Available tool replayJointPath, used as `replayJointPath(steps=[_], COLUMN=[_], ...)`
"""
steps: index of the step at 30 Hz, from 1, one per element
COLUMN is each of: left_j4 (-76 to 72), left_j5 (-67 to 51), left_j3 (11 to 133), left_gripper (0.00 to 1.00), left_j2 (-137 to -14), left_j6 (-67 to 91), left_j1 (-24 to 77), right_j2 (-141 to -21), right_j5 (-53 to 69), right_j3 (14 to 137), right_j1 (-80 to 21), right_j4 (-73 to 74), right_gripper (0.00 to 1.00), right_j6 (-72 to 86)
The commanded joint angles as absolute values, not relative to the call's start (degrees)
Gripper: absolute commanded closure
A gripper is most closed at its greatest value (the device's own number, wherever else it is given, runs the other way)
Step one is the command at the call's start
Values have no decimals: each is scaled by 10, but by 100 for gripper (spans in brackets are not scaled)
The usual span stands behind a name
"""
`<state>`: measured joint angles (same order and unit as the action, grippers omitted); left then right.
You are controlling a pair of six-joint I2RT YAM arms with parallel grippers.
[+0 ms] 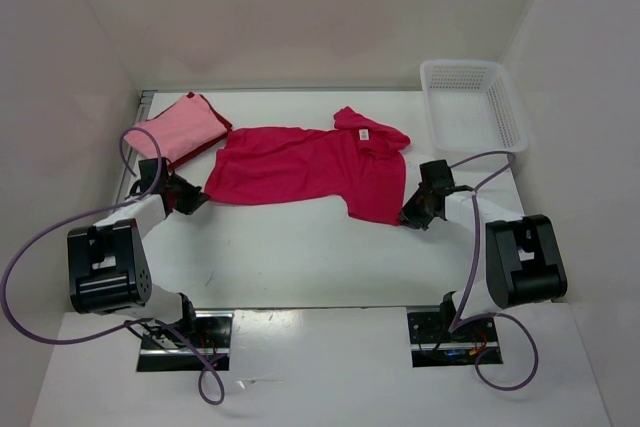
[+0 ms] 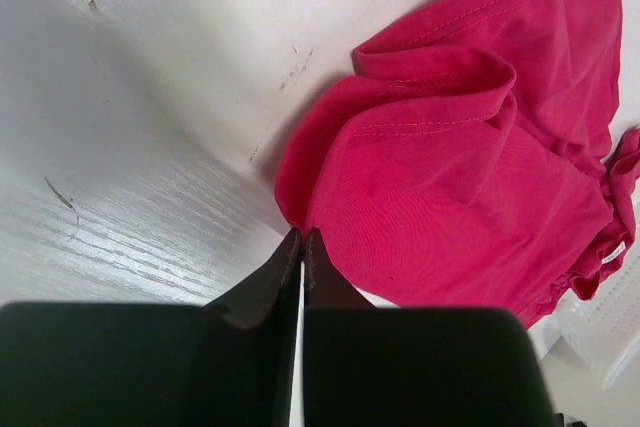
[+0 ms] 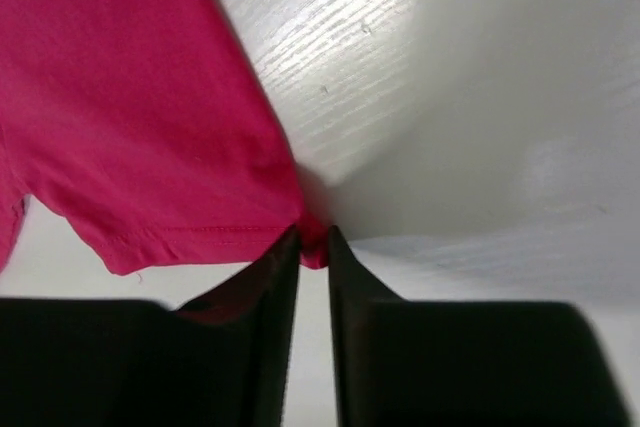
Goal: Fold and stack the t-shirts
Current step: Flatten out the tshirt
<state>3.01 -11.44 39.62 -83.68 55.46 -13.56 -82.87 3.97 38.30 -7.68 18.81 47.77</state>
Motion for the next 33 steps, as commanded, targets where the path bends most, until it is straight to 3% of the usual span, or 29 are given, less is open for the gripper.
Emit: replayJointPath(steps=[1, 4, 6, 7, 8, 13, 19, 24, 28, 33], left_j4=[27, 33, 54, 101, 102, 187, 242, 276, 276, 236], left_j5=[-123, -123, -123, -123, -123, -166, -177, -187, -193, -188], left_j3=[397, 413, 438, 487, 488, 737, 972, 1132, 1145, 1048], left_gripper=[100, 100, 100, 100, 100, 100, 100, 100, 99, 99], left_j2=[-824, -817, -811, -783, -773, -758, -764, -752, -752, -752], left_j6=[543, 543, 538, 522, 522, 484, 465, 472, 486, 491], left_j1=[-128, -123, -108, -97, -97, -78, -90, -134, -134, -134], right_j2=[-848, -836, -779, -670, -669, -638, -718, -777, -809, -886], right_j5=[47, 47, 47, 47, 47, 41, 30, 37, 61, 186], right_j3=[412, 426, 426, 476, 476, 733, 1161, 1364, 1458, 1409], right_j1=[-73, -73, -73, -79, -79, -79, -79, -79, -79, -25], right_j4=[178, 184, 189, 234, 235, 372, 486, 532, 525, 456], right_gripper=[82, 100, 100, 100, 100, 100, 100, 100, 100, 100], right_j6=[454, 448, 448, 448, 448, 397, 348, 343, 343, 356])
